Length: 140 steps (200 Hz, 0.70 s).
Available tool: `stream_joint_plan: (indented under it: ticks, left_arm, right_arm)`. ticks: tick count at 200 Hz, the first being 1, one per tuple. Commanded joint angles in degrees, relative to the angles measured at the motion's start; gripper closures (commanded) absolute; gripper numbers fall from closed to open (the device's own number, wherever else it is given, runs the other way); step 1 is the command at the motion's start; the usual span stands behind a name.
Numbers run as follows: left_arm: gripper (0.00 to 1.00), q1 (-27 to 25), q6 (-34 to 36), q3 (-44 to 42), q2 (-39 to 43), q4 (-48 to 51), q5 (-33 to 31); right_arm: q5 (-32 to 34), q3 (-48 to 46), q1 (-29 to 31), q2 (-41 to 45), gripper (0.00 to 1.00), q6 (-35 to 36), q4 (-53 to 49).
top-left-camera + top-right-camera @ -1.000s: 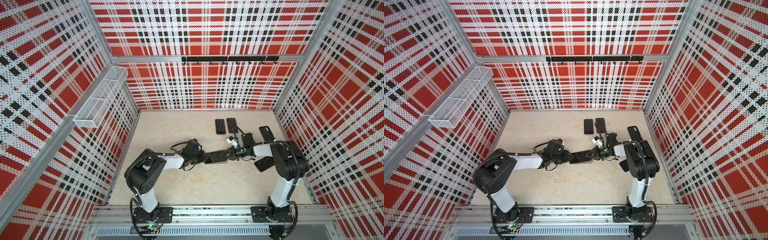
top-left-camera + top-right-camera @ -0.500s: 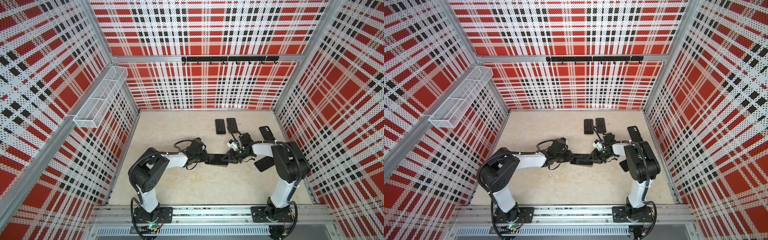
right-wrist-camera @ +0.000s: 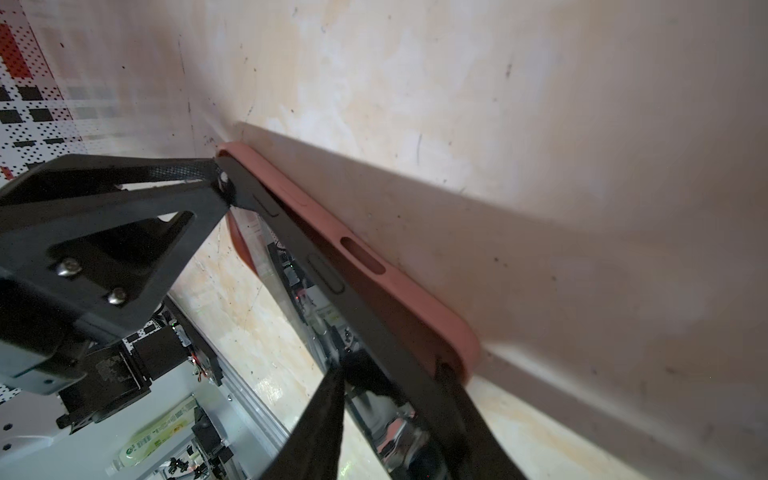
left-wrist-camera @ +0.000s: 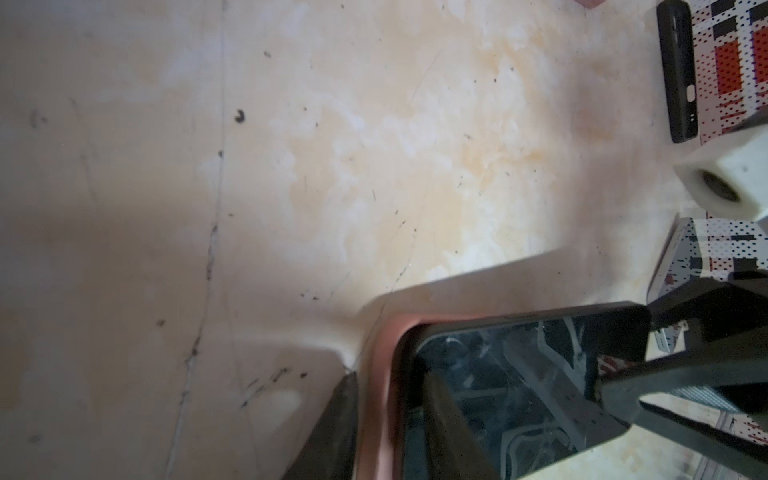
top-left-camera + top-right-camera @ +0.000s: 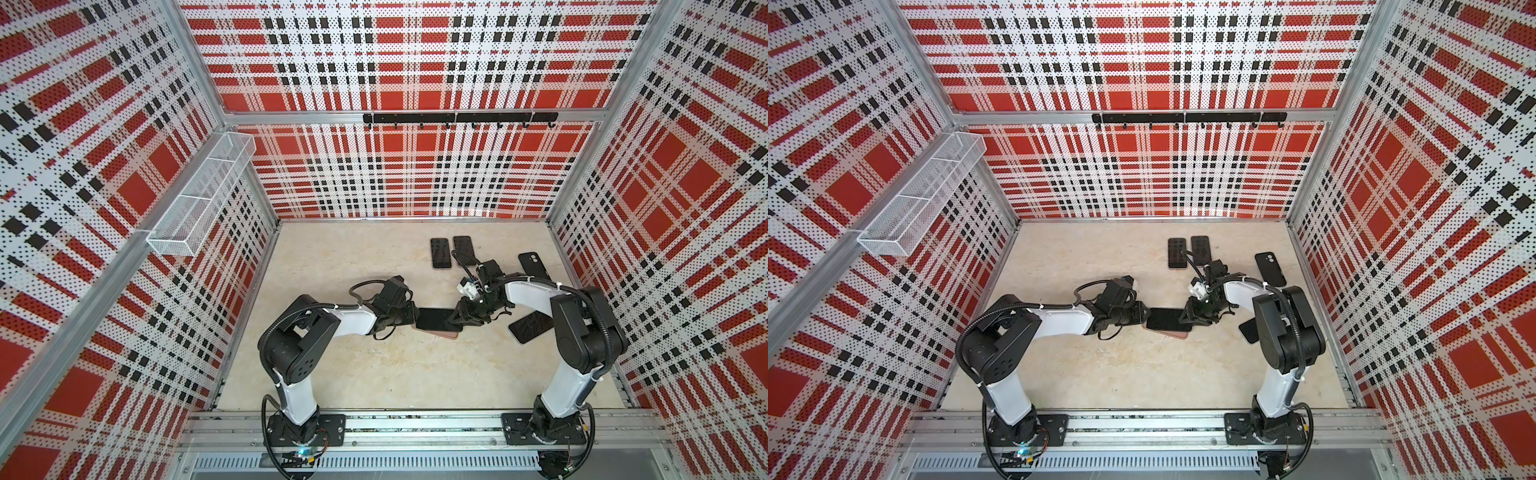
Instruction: Put the phone into the phone case
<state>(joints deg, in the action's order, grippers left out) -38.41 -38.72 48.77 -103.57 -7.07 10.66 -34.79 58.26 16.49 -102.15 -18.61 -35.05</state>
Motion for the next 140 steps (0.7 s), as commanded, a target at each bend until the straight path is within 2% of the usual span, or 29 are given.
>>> stream_joint_plan:
  ticks: [1,49,74,100,140]
  left_arm:
    - [0.69,-0.57,-1.27,-2.65,-1.51,2.69,2.82]
    - [0.67,-0.52,-8.72,-7.8,0.55,-7.23,8.7]
    - [0.67,-1.26,-11.49,-9.89,1.33,-10.21,8.85]
    - [0.68,-1.73,-11.99,-10.69,2.21,-10.4,7.81]
    - [0.68,-0.97,-10.7,-10.15,4.77,-9.65,7.2]
  right_arm:
    - [3.01,-0.75,0.44,1.9,0.66,1.03,-2.94]
    - [0.1,-3.76,1.1,1.8,0.67,-2.36,1.85]
    - [-0.97,-3.9,1.96,1.44,0.68,-3.27,2.61]
    - [-2.1,-4.3,1.98,2.23,0.78,-3.43,3.26]
    - [-6.15,-4.88,1.96,5.1,0.83,-5.18,7.45]
